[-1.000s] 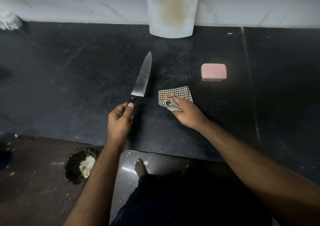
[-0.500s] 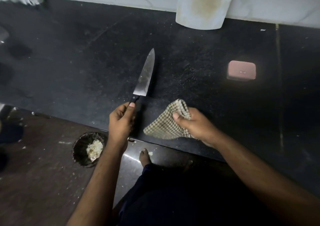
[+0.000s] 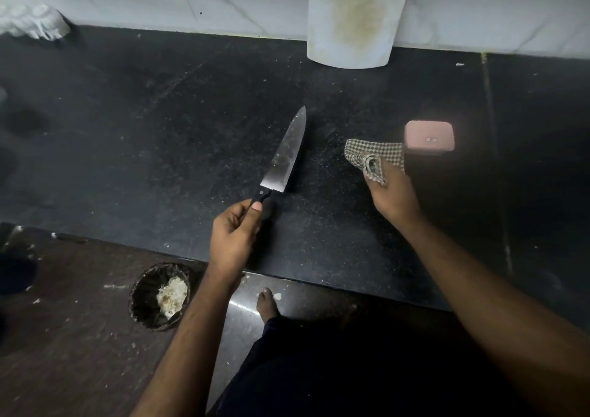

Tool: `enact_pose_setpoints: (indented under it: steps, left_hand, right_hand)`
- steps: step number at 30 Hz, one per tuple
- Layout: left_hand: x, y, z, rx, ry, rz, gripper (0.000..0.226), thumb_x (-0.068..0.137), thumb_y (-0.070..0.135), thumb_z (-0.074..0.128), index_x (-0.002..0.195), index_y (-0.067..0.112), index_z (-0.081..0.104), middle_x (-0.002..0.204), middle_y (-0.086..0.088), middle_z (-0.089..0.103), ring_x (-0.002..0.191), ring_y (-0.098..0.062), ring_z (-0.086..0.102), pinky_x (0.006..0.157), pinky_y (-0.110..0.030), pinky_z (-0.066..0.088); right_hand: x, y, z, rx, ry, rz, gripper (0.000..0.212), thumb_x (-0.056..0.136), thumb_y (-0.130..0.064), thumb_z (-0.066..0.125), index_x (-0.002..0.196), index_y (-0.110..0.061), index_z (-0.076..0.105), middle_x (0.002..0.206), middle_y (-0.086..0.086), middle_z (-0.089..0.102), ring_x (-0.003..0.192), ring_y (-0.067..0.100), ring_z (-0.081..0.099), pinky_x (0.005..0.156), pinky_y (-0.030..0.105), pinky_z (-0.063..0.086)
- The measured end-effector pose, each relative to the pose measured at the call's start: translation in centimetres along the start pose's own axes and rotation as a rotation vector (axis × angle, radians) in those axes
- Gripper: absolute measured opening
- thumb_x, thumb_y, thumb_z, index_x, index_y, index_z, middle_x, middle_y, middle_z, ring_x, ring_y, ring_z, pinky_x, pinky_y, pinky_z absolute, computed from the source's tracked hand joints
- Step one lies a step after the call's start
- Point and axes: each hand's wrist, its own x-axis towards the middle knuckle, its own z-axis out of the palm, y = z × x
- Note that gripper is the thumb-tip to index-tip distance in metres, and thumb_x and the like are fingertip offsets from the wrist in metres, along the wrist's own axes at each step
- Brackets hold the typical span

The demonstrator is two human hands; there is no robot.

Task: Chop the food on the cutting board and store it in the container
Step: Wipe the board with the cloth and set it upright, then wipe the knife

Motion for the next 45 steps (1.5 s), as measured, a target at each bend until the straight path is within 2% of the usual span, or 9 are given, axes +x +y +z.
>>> enact_pose_setpoints:
  steps: [2, 5, 11, 17, 20, 24, 28, 37, 45]
  left_hand:
    - [0.0, -0.1, -0.4, 0.014, 0.008, 0.005, 0.028, 0.104, 0.026, 0.059, 0.101, -0.001, 0.067, 0.062, 0.002, 0.043, 0.052, -0.007, 0.036, 0.045, -0.016, 0.031]
    - [-0.2, -0.7, -0.9, 0.003, 0.039, 0.007, 0.037, 0.105, 0.025, 0.058, 0.101, -0.011, 0.058, 0.063, -0.001, 0.038, 0.051, -0.008, 0.033, 0.044, -0.019, 0.028]
    - [-1.2, -1.7, -1.7, -0.025, 0.126, -0.042, 0.029, 0.105, 0.023, 0.057, 0.102, -0.004, 0.066, 0.059, 0.008, 0.044, 0.047, -0.001, 0.036, 0.044, -0.014, 0.03]
    - [-3.3, -2.8, -2.1, -0.06, 0.25, -0.045, 0.022, 0.105, 0.024, 0.058, 0.095, 0.009, 0.069, 0.058, 0.008, 0.047, 0.048, -0.003, 0.037, 0.045, -0.017, 0.031]
    - [-4.4, -3.9, -2.4, -0.107, 0.342, -0.049, 0.025, 0.105, 0.025, 0.058, 0.095, 0.004, 0.068, 0.059, 0.005, 0.044, 0.047, -0.006, 0.035, 0.044, -0.018, 0.03]
    - [-6.2, -5.2, -2.5, -0.149, 0.449, -0.078, 0.02, 0.104, 0.03, 0.059, 0.098, 0.015, 0.072, 0.059, 0.007, 0.044, 0.049, -0.007, 0.034, 0.041, -0.019, 0.027]
    - [-7.2, -5.5, -2.4, -0.165, 0.484, -0.095, 0.026, 0.104, 0.031, 0.058, 0.099, 0.01, 0.071, 0.062, 0.003, 0.043, 0.052, -0.009, 0.033, 0.043, -0.021, 0.026]
    - [-5.5, -2.8, -0.2, -0.146, 0.428, -0.021, 0.024, 0.105, 0.027, 0.058, 0.102, 0.007, 0.072, 0.061, 0.003, 0.044, 0.051, -0.008, 0.036, 0.044, -0.018, 0.03]
    - [-2.0, -0.1, 2.6, -0.106, 0.208, 0.017, 0.02, 0.106, 0.025, 0.055, 0.101, 0.015, 0.072, 0.06, 0.009, 0.049, 0.047, -0.003, 0.04, 0.044, -0.014, 0.032]
  right_hand:
    - [-0.2, 0.1, 1.0, -0.085, -0.074, -0.036, 0.051, 0.098, -0.013, 0.06, 0.148, -0.016, 0.051, 0.15, 0.007, 0.051, 0.141, 0.023, 0.043, 0.119, 0.035, 0.031]
    - [-0.9, -0.8, 2.1, -0.126, -0.193, -0.138, 0.056, 0.099, -0.01, 0.058, 0.152, -0.023, 0.044, 0.158, -0.007, 0.032, 0.147, 0.01, 0.02, 0.122, 0.027, 0.013]
    - [-2.5, -2.2, 4.7, -0.16, -0.464, -0.372, 0.06, 0.096, -0.008, 0.06, 0.151, -0.025, 0.045, 0.161, -0.014, 0.029, 0.151, 0.004, 0.014, 0.115, 0.013, -0.002]
    - [-5.6, -3.5, 6.6, -0.145, -0.866, -0.412, 0.065, 0.095, -0.02, 0.059, 0.15, -0.048, 0.038, 0.162, -0.013, 0.031, 0.152, 0.018, 0.025, 0.123, 0.044, 0.02]
    - [-8.5, -4.6, 6.9, -0.024, -1.059, -0.294, 0.04, 0.096, -0.038, 0.06, 0.135, -0.037, 0.058, 0.133, -0.011, 0.063, 0.121, 0.008, 0.061, 0.103, 0.04, 0.051]
    - [-11.9, -6.1, 6.5, 0.285, -1.294, 0.019, 0.019, 0.104, -0.022, 0.054, 0.116, -0.015, 0.066, 0.111, -0.003, 0.073, 0.107, 0.01, 0.067, 0.096, 0.028, 0.053]
    - [-12.6, -6.0, 5.4, 0.477, -1.14, 0.194, 0.021, 0.104, -0.022, 0.052, 0.115, -0.012, 0.067, 0.113, 0.006, 0.074, 0.108, 0.022, 0.07, 0.098, 0.043, 0.055]
    - [-7.8, -6.1, 1.5, 0.413, -0.47, -0.037, 0.03, 0.104, -0.023, 0.054, 0.131, -0.016, 0.064, 0.123, -0.008, 0.069, 0.116, 0.005, 0.063, 0.105, 0.04, 0.05]
    - [-6.4, -4.6, -1.9, 0.225, -0.229, -0.255, 0.032, 0.096, -0.001, 0.06, 0.126, -0.012, 0.063, 0.108, -0.021, 0.067, 0.106, -0.007, 0.063, 0.089, 0.01, 0.046]
